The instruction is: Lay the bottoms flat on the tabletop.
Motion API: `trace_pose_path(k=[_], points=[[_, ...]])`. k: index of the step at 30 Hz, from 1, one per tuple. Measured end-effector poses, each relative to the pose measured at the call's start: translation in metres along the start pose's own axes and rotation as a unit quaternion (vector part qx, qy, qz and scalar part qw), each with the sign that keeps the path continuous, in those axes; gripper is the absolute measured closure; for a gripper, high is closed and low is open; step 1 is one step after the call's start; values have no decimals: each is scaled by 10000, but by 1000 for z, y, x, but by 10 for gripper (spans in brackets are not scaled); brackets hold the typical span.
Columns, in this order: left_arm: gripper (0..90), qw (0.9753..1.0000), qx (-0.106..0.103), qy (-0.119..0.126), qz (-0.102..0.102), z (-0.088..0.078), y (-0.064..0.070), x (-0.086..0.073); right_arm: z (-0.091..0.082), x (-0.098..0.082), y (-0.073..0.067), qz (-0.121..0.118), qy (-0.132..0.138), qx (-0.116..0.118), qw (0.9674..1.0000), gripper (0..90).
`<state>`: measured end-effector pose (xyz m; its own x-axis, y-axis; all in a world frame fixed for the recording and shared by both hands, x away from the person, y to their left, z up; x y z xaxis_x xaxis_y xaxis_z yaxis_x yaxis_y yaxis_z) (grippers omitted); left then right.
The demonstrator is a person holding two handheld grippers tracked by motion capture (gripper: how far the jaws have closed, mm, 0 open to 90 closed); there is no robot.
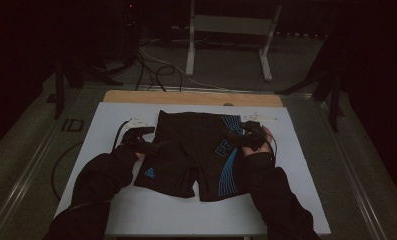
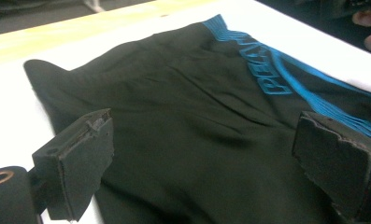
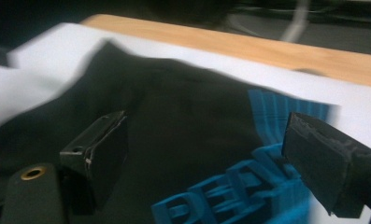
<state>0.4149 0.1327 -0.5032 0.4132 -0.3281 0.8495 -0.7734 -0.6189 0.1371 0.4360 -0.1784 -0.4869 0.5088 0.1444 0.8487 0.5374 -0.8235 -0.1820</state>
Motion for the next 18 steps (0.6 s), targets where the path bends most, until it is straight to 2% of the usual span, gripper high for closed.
trace_pose_path(k=[1, 2, 3, 4, 5, 6, 7, 9, 12, 13, 16, 18], points=[[73, 9999, -3, -1, 101, -5, 4, -1, -3, -2, -9, -76, 17, 50, 10000, 145], [73, 9999, -61, 25, 117, -9, 8, -3, -6, -4, -18, -153, -17, 198, 9997, 141], [73, 9999, -61, 25, 117, -9, 8, -3, -10, -5, -26, -250, 3, 248, 9994, 143], [72, 9997, -35, 86, 227, -18, 16, -5, -14, -7, -35, -274, 49, 307, 9991, 143], [67, 9995, -59, 151, 261, -23, 20, -6, -17, -9, -43, -275, 77, 499, 9983, 142], [66, 9995, -59, 151, 261, -23, 20, -6, -17, -9, -43, -275, 77, 499, 9983, 142], [66, 9992, -127, 263, 282, -33, 28, -8, -26, -14, -62, -253, 121, 840, 9961, 139], [71, 9989, -168, 306, 314, -43, 34, -12, -31, -20, -77, -399, 68, 1024, 9939, 139], [71, 9988, -228, 256, 361, -51, 40, -19, -40, -32, -101, -599, 7, 1208, 9909, 199], [70, 9985, -302, 189, 404, -59, 45, -29, -42, -36, -107, -606, 24, 1213, 9908, 235], [81, 9982, -362, 87, 461, -70, 50, -46, -46, -51, -128, -747, -95, 1401, 9873, 276], [90, 9983, -397, 16, 426, -76, 50, -58, -47, -62, -141, -833, -201, 1603, 9833, 334]])
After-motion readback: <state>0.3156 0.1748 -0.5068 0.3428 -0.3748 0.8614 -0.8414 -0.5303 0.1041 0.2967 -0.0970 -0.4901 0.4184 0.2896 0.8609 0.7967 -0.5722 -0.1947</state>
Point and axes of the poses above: each handheld gripper's, and its own axes: z roughly forward along the jaws, x roughly out of its top, y roughly to its right, the point moved 6 cm from there along z, roughly forward along the jaws, and after that the axes turned 2 degrees about z, right-handed, at the moved point
